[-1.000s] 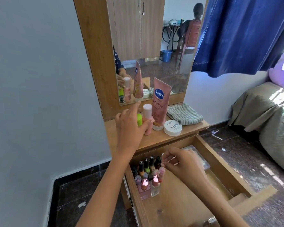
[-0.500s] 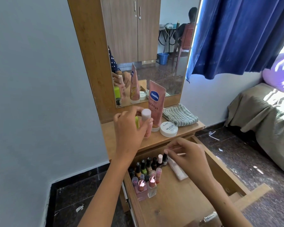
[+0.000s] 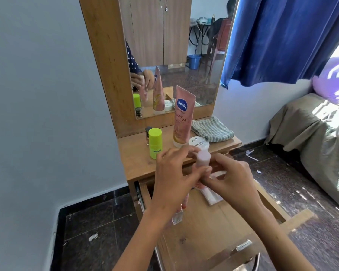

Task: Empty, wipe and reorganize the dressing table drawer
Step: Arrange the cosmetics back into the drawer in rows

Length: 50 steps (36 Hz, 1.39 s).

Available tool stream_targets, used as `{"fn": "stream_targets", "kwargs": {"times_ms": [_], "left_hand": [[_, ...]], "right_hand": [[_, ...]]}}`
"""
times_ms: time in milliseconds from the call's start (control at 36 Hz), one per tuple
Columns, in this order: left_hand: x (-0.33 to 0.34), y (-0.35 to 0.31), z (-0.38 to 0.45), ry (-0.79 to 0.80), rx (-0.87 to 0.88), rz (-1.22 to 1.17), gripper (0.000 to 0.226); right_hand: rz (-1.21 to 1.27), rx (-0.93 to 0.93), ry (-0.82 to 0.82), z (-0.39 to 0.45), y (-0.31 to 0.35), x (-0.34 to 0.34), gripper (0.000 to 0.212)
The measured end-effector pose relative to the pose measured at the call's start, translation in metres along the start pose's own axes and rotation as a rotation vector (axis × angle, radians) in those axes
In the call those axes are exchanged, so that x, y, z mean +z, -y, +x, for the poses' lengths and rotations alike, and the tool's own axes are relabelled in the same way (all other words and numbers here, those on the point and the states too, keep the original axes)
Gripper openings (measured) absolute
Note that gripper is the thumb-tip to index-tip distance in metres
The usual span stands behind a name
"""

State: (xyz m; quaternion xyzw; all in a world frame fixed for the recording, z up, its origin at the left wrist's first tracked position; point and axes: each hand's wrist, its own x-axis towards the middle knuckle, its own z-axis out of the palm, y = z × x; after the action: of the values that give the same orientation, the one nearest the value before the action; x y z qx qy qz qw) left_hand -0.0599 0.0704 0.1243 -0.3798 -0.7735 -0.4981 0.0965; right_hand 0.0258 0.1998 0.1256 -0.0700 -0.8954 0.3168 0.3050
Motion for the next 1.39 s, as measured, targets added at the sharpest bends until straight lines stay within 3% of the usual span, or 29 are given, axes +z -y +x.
{"fn": "stream_targets", "kwargs": {"times_ms": [83, 306, 472, 583, 722, 1000, 1389], "left_hand": [[0.001, 0.007, -0.005, 0.052, -0.038, -0.028, 0.048], [-0.009, 0.023, -0.020, -0.069, -0.055, -0.043, 0.023], [-0.017, 0.033, -0.023, -0.096, -0.075, -0.043, 0.022], [-0.021, 0.034, -0.024, -0.115, -0.075, -0.046, 0.019], [-0.027, 0.035, -0.026, -0.127, -0.087, -0.042, 0.015], [-0.037, 0.037, -0.030, -0.156, -0.099, -0.027, 0.010], [-0.036, 0.042, -0.030, -0.158, -0.105, -0.005, 0.015]], "right_hand": [[-0.046, 0.081, 0.062, -0.004, -0.011, 0.000, 0.015], [-0.206, 0.369, 0.283, -0.017, -0.045, 0.011, 0.056], [-0.006, 0.562, 0.468, -0.024, -0.036, 0.015, 0.041], [0.113, 0.701, 0.610, -0.033, -0.032, 0.031, 0.044], [0.187, 0.769, 0.675, -0.035, -0.028, 0.048, 0.044], [-0.294, 0.589, 0.751, -0.043, -0.028, 0.063, 0.049], [-0.539, 0.481, 0.721, -0.044, -0.019, 0.077, 0.060]]}}
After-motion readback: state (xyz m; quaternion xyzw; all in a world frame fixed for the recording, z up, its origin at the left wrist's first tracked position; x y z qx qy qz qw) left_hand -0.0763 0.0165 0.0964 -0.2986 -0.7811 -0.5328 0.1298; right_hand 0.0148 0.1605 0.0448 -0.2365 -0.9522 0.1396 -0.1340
